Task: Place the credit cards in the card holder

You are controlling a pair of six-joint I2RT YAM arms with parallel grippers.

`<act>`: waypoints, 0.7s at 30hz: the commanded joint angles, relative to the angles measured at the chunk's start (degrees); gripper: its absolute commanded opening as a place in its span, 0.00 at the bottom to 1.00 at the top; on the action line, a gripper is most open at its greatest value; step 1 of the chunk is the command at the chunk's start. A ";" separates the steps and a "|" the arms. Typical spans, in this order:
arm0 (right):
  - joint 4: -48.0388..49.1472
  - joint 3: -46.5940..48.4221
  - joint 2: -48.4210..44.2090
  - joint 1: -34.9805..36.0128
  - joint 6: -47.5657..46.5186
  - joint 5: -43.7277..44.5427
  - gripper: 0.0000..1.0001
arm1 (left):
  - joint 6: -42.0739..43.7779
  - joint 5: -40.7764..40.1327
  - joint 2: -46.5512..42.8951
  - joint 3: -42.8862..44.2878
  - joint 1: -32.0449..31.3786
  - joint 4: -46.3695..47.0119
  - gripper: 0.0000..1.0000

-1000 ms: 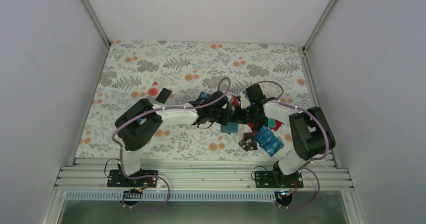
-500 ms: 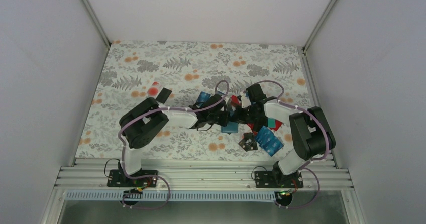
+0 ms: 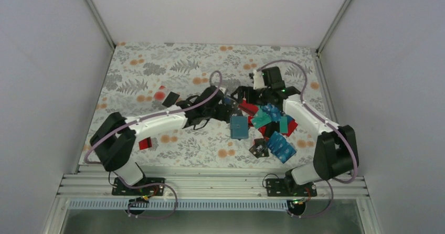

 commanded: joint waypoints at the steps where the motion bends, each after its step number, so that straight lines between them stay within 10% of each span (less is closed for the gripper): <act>1: 3.47 4.03 -5.20 -0.46 -0.42 9.23 1.00 | 4.47 -4.24 -6.21 0.05 4.63 -3.27 0.87; 11: 13.30 0.93 -12.27 -0.59 -6.31 41.14 1.00 | 13.07 -13.09 -26.69 -11.28 21.54 3.30 1.00; 21: 25.86 -8.42 -14.03 -4.20 -8.48 47.96 1.00 | 24.17 -28.21 -35.58 -28.51 29.70 21.23 1.00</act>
